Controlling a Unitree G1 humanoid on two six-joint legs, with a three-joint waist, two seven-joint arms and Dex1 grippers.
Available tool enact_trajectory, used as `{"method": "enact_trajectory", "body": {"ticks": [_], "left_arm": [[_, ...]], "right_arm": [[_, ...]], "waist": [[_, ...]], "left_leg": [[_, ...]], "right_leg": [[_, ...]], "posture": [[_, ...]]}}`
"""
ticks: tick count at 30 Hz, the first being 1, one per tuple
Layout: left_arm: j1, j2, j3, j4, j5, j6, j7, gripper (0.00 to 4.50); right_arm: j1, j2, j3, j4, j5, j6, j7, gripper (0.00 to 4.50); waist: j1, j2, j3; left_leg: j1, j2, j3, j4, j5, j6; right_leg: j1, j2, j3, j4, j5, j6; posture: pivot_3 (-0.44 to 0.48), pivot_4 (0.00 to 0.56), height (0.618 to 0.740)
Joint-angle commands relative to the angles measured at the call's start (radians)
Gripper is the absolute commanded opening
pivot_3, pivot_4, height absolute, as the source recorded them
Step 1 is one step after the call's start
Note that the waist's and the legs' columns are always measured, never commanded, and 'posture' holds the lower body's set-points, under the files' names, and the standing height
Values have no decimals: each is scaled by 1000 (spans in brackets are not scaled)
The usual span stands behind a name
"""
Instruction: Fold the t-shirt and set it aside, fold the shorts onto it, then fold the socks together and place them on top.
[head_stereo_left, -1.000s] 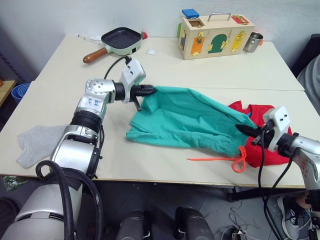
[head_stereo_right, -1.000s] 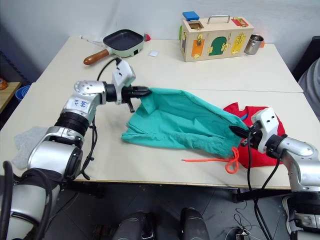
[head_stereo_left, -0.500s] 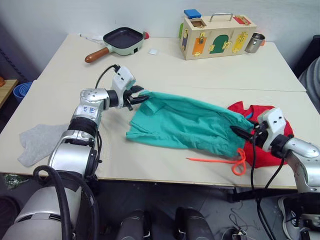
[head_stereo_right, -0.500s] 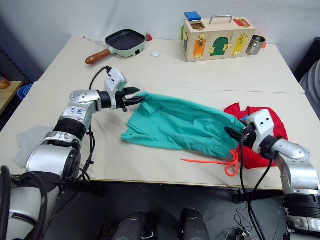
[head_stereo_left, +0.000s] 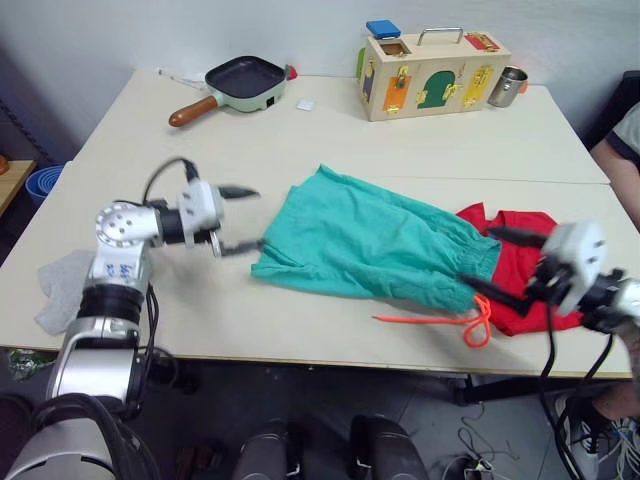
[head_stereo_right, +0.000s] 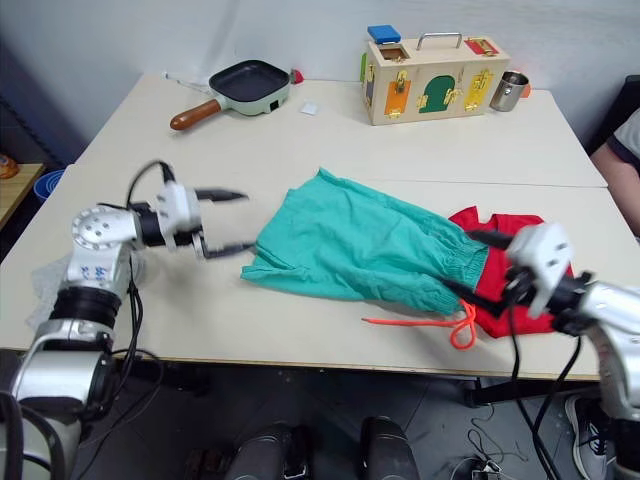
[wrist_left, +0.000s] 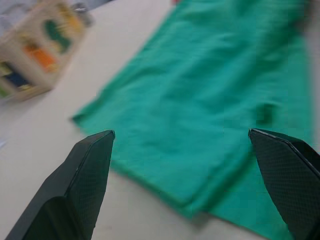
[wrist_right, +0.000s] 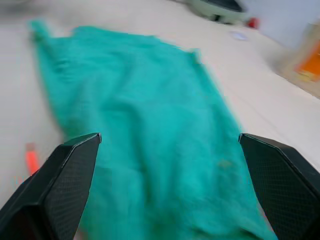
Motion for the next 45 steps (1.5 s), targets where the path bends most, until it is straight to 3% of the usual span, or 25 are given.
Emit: {"method": "enact_trajectory", "body": {"ticks": [1,10,11,15,19,22,24,30,31,35,39,42,45], "left_arm": [[-16,-11,-51,-23,78,-49,38,4488],[-93,-97,-145,150,241,-36,202,4488],[-103,-104,-153,173,253,-34,214,4498],[-122,-121,-163,212,258,16,196,4500],[-123,-115,-193,247,296,79,207,3587],[-72,-89,-206,209,261,234,79,2695],[5,-58,-189,86,194,320,-13,2106],[269,68,-122,-409,45,538,-65,117],[319,92,-113,-498,19,580,-67,22],[478,141,-73,-762,-53,689,-26,22],[597,156,-37,-917,-89,739,36,22],[673,181,-24,-971,-70,684,66,22],[711,185,7,-956,-84,652,91,219]], "right_arm": [[5,20,81,-9,-115,-91,-34,4500],[-123,47,223,134,-298,-174,-85,4500],[-137,51,236,146,-305,-175,-83,4322],[-170,56,277,174,-319,-164,-67,3196],[-187,75,300,207,-343,-161,-86,1815],[-182,91,294,225,-340,-178,-94,768],[-174,86,284,229,-324,-206,-75,85],[-98,42,234,215,-199,-314,66,0],[-80,30,227,219,-184,-335,93,0],[-26,-6,204,250,-153,-402,157,0],[3,-16,198,291,-155,-488,195,0],[5,-8,196,328,-167,-528,190,0],[27,-5,189,293,-85,-405,200,193]], "waist": [[5,0,0],[-2,0,0],[-2,0,0],[-2,0,0],[-2,0,0],[-4,0,-1],[-11,2,-2],[-28,3,-3],[-28,3,-3],[-27,3,-3],[-22,3,-3],[-25,3,-3],[-24,3,-3]], "left_leg": [[-1,-1,0,1,0,1],[-1,0,-1,3,0,1],[-1,0,-1,3,0,1],[-1,0,-1,4,0,1],[-1,0,-2,6,0,1],[0,1,-3,8,0,1],[1,1,-3,8,0,1],[4,5,-4,6,-3,-4],[4,5,-5,5,-3,-4],[4,5,-5,5,-3,-4],[5,4,-6,6,-3,-4],[6,4,-6,5,-3,-4],[9,3,-6,4,-3,-4]], "right_leg": [[0,0,0,0,0,0],[0,0,-2,2,0,0],[0,0,-2,2,0,0],[0,0,-5,3,0,0],[1,-1,-5,4,0,0],[2,-1,-4,5,0,0],[3,-1,-4,5,0,-1],[4,-1,0,7,-3,-5],[4,-1,0,7,-3,-5],[5,-1,0,5,-3,-5],[6,-4,0,2,-3,-5],[6,-6,0,2,-4,-6],[7,-9,0,3,-5,-7]], "posture": [[0,150,740],[0,150,740],[0,150,740],[0,150,740],[0,150,740],[0,150,740],[0,150,740],[0,150,740],[0,150,740],[0,150,740],[0,150,740],[0,150,740],[0,150,740]]}}
